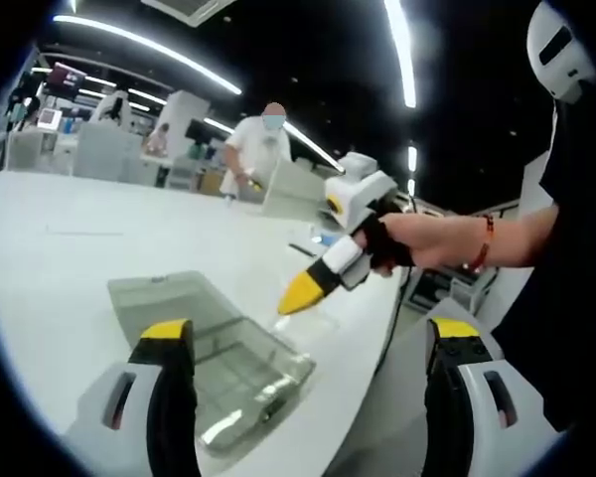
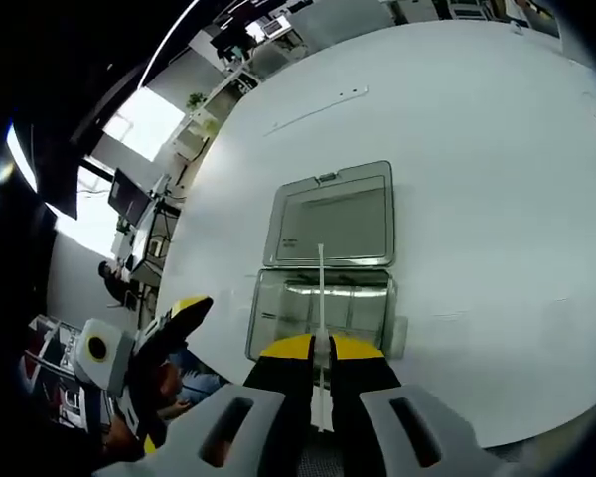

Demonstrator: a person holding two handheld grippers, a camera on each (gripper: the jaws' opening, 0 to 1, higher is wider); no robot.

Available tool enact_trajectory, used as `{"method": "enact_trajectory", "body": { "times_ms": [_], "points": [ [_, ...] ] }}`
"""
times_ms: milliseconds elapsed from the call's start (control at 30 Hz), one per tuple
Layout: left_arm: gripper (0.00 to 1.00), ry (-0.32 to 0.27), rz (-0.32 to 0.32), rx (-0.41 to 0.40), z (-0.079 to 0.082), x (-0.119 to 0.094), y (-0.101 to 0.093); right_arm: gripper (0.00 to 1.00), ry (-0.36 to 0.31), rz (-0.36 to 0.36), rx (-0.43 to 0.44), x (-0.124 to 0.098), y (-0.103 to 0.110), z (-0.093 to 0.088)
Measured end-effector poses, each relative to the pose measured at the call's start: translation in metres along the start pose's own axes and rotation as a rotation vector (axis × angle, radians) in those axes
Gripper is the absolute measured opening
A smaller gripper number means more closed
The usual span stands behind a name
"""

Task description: Insert the divider into the dual guide fixture by aligning both edges with the guide slots and pushing it downward to the bottom, including one-sided entry, uneven engagement, binding, and posture correction.

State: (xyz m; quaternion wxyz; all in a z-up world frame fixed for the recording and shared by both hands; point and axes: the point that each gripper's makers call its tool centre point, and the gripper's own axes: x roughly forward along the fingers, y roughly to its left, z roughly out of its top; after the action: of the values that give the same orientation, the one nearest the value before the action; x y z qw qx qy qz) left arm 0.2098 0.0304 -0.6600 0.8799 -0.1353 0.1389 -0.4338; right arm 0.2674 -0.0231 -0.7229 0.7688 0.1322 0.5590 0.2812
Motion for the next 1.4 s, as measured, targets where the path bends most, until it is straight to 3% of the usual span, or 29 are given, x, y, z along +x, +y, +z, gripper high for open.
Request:
{"method": "enact_trajectory", "body": {
  "times_ms": [733, 1400],
  "points": [
    [0.94, -0.006, 0.007, -0.019, 0.003, -0.003, 0.005, 0.00, 0.054, 0.008, 0.056, 0.020, -0.004, -0.009],
    [0.93, 0.003, 0.023, -0.036, -0.002, -0.006, 0.012, 0.00, 0.090, -0.006, 0.041, 0.038, -0.007, -0.016]
  ]
}}
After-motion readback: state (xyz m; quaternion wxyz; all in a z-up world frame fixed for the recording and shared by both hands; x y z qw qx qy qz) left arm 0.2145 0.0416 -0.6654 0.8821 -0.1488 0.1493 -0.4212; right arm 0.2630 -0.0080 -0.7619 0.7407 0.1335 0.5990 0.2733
